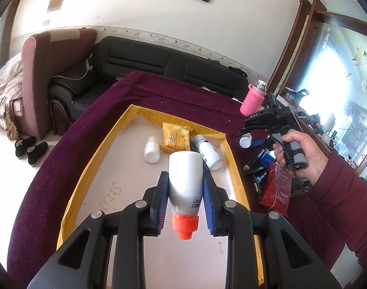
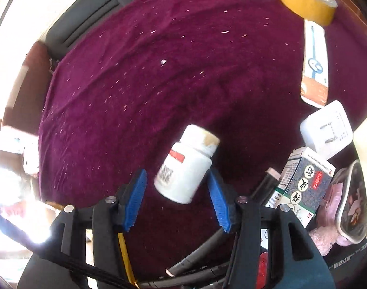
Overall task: Organize objects
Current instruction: 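Carry the glue bottle toward the tray while the right gripper grasps a white pill bottle, then release the glue bottle and pill bottle into the tray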
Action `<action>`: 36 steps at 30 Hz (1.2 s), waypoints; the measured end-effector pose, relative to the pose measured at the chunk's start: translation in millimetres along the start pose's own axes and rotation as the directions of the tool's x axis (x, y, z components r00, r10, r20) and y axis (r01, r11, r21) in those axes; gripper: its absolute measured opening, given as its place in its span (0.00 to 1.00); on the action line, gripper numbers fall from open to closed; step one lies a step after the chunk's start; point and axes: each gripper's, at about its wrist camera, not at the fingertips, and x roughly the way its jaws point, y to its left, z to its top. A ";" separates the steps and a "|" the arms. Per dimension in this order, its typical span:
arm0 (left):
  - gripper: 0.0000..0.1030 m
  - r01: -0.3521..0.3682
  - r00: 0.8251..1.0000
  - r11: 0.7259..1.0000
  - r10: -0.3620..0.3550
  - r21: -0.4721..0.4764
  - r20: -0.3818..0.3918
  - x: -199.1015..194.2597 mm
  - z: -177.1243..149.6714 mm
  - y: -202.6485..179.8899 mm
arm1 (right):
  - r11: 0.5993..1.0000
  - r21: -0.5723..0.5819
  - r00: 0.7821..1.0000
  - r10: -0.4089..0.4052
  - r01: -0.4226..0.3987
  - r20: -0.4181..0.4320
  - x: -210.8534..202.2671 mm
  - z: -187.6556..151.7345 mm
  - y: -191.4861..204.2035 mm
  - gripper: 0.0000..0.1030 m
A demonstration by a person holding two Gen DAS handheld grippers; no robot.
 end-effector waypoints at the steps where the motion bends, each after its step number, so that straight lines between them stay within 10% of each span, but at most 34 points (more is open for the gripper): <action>1: 0.22 -0.003 1.000 1.000 0.003 0.001 -0.005 0.7 -0.3 -0.6 | 1.000 0.007 1.000 -0.023 0.023 0.016 1.1 0.7 -0.9 0.48; 6: 0.22 -0.031 0.999 1.000 0.030 -0.003 -0.037 1.7 -0.6 0.6 | 0.997 -0.043 0.997 -0.059 0.061 0.058 1.4 -4.4 1.7 0.32; 20: 0.22 -0.195 0.963 0.978 0.206 0.078 -0.176 65.5 60.2 18.8 | 0.906 -0.275 0.946 0.315 -0.322 -0.069 -64.8 -70.7 60.5 0.32; 31: 0.22 -0.296 0.906 0.953 0.301 0.062 -0.297 154.3 72.5 64.7 | 0.833 -0.405 0.922 0.293 -0.377 -0.255 -5.6 -144.5 140.8 0.32; 36: 0.32 -0.254 0.930 0.966 0.231 -0.047 -0.286 144.3 74.5 76.0 | 0.830 -0.428 0.930 0.273 -0.358 -0.248 6.7 -153.5 148.9 0.33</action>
